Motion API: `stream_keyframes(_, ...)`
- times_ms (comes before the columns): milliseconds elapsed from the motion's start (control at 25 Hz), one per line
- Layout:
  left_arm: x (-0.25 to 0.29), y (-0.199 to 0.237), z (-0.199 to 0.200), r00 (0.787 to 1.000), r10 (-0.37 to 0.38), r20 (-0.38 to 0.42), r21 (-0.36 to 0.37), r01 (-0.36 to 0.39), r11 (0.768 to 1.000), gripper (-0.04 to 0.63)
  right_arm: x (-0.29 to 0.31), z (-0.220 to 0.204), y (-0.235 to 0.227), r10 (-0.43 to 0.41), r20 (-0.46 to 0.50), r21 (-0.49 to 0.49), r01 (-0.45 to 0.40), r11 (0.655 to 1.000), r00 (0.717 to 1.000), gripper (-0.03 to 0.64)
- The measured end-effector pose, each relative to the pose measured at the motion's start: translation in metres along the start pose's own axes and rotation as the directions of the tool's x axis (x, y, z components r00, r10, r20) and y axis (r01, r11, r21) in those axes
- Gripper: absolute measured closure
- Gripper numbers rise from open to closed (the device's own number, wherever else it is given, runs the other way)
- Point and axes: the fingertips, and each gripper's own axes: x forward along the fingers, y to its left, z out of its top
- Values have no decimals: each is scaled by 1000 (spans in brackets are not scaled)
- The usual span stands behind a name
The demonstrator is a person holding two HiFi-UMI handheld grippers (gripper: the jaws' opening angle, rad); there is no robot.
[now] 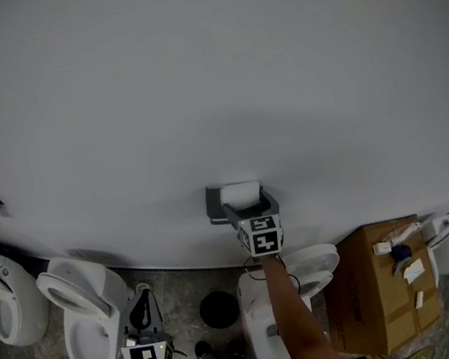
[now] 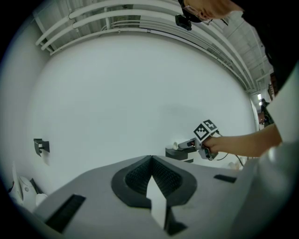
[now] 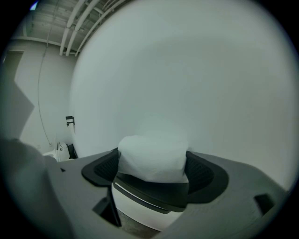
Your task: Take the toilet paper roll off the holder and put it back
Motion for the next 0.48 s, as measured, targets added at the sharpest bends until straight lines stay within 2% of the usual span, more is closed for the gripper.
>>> stream_keyframes(320, 0, 4, -7, 1000, 10, 16, 15, -11, 1000, 592, 2, -3, 0, 16, -7, 3, -16, 1000, 1000, 169)
stream_keyframes(480, 0, 0, -1, 1000, 5, -2, -10, -5, 1000, 592, -4, 1, 1, 6, 6, -14, -6, 1000, 1000, 169)
